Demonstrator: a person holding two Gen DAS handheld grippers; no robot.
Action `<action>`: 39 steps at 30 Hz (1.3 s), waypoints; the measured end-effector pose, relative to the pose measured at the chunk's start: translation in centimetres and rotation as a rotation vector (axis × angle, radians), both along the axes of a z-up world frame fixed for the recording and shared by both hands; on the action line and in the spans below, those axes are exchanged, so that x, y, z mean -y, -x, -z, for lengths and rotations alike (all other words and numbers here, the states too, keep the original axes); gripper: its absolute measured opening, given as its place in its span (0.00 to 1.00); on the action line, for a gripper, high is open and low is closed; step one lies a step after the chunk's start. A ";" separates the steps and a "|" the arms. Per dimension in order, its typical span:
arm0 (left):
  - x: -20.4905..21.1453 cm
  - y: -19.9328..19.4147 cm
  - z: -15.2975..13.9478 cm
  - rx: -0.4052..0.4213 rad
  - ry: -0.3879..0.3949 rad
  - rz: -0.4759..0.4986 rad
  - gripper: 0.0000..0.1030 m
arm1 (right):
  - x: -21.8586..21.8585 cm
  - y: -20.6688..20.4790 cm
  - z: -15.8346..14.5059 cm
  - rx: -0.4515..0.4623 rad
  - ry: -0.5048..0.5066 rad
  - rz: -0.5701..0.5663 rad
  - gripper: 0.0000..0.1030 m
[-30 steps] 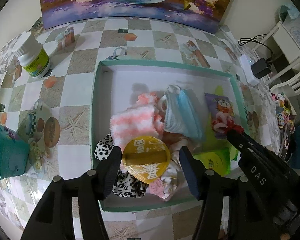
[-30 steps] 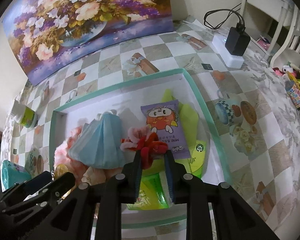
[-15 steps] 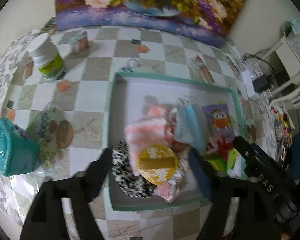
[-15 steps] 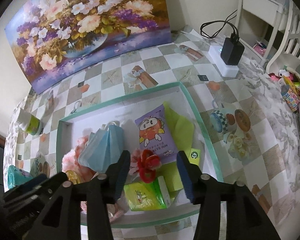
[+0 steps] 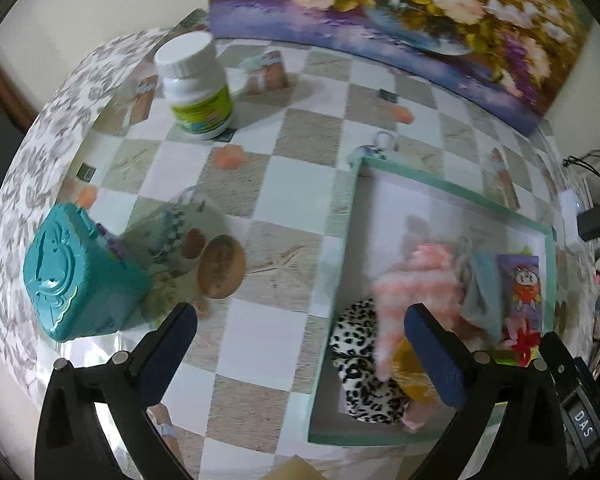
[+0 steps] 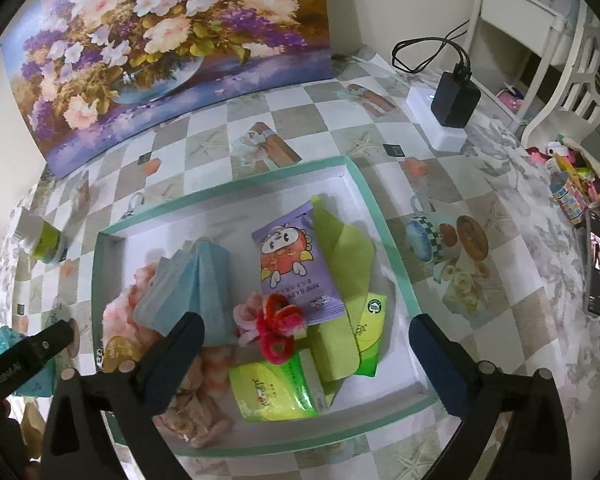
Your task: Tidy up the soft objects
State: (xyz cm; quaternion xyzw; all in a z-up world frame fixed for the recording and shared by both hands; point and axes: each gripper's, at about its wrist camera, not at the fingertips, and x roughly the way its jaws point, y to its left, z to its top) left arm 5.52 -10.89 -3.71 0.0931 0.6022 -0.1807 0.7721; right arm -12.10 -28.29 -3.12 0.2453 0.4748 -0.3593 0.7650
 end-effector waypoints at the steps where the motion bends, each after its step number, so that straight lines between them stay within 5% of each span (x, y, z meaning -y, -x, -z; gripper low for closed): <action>1: -0.1 0.0 0.1 -0.003 0.000 -0.006 1.00 | 0.0 0.0 0.1 -0.003 -0.001 0.000 1.00; 39: -4.9 5.7 -3.2 0.160 -0.061 0.035 1.00 | -6.4 1.8 -1.4 -0.008 0.068 -0.097 1.00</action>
